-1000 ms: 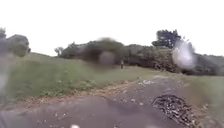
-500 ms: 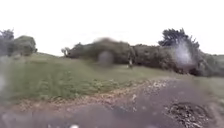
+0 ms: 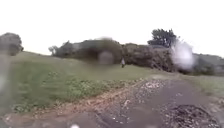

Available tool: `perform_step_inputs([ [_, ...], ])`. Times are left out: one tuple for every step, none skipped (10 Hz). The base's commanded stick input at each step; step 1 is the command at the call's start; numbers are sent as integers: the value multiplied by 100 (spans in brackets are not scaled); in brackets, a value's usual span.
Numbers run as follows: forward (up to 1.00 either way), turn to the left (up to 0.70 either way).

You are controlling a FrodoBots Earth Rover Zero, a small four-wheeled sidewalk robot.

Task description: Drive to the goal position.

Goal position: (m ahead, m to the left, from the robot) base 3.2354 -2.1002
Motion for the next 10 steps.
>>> perform_step_inputs([
  [70, -36],
  [70, -36],
  [70, -36],
  [70, -36],
  [70, -36],
  [70, -36],
  [70, -36],
  [70, -34],
  [70, -9],
  [70, -1],
])
